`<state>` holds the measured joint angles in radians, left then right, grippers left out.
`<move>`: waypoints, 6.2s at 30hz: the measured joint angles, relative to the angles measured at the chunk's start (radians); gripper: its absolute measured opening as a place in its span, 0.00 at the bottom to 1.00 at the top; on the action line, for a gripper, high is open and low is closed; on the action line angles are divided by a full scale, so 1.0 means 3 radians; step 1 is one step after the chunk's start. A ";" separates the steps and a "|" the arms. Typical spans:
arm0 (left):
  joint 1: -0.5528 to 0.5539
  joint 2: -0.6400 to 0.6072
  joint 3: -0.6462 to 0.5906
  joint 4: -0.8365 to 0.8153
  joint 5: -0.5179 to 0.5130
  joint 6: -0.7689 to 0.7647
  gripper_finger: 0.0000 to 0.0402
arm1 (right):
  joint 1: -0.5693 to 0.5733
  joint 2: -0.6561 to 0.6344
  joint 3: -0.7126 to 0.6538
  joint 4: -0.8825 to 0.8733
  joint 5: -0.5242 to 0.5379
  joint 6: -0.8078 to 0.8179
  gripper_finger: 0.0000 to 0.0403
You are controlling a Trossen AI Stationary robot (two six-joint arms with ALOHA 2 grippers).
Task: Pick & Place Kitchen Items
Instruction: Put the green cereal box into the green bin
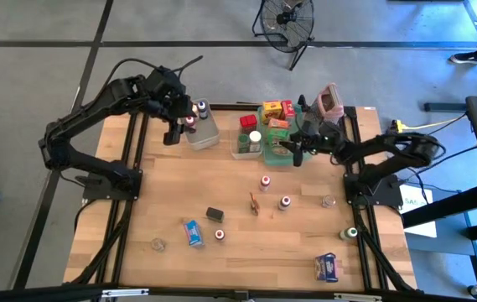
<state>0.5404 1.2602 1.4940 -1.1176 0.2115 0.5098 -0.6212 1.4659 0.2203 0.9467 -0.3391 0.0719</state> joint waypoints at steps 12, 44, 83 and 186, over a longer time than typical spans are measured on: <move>0.0000 0.0000 0.0000 -0.0026 -0.0001 0.0004 0.53 | -0.0009 0.0458 0.0388 -0.0052 0.0015 -0.0054 0.32; 0.0000 0.0000 0.0000 -0.0026 -0.0014 0.0065 0.53 | -0.0112 0.0458 0.0640 -0.0217 0.0343 -0.0335 0.47; 0.0001 0.0000 0.0000 -0.0025 -0.0015 0.0028 0.53 | -0.0114 0.0455 0.0690 -0.0595 0.0599 -0.0088 0.56; 0.0000 0.0000 0.0001 -0.0025 0.0001 -0.0029 0.53 | 0.0001 0.0805 0.0718 0.0442 0.0379 -0.0083 0.37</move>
<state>0.5404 1.2602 1.4944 -1.1252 0.2118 0.5011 -0.6209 1.7073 0.4358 1.0793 -0.2254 0.0469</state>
